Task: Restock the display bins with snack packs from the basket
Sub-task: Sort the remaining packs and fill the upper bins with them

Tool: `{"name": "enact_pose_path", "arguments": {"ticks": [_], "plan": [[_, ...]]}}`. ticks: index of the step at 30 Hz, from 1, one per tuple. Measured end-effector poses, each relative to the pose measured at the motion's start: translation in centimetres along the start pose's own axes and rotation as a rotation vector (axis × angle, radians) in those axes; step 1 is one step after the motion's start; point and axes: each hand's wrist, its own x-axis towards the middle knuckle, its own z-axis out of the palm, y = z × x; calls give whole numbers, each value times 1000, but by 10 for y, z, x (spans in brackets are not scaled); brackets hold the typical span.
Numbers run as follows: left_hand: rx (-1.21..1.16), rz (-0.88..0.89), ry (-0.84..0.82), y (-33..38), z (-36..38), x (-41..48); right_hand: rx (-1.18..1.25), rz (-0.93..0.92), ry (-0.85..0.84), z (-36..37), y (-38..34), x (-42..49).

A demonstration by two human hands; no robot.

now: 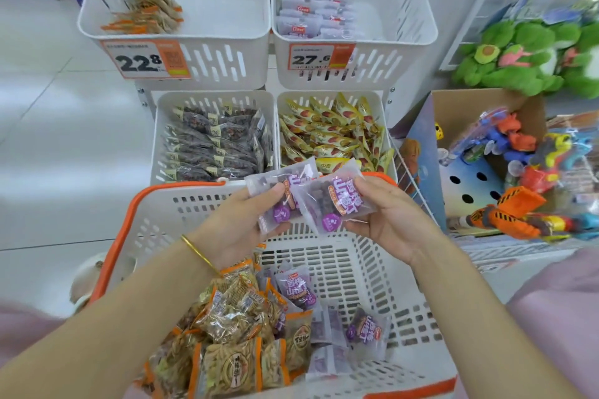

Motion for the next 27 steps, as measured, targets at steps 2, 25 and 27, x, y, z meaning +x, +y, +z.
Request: {"name": "enact_pose_path", "arguments": {"ticks": [2,25,27], "plan": [[-46,-5,-9,3,1,1,-47,-38,12,1,-1,1],[254,92,57,12,-2,5,-244,-184,155,4,-4,3],[193,99,61,11,0,5,-207,-177,161,3,-3,3]]}}
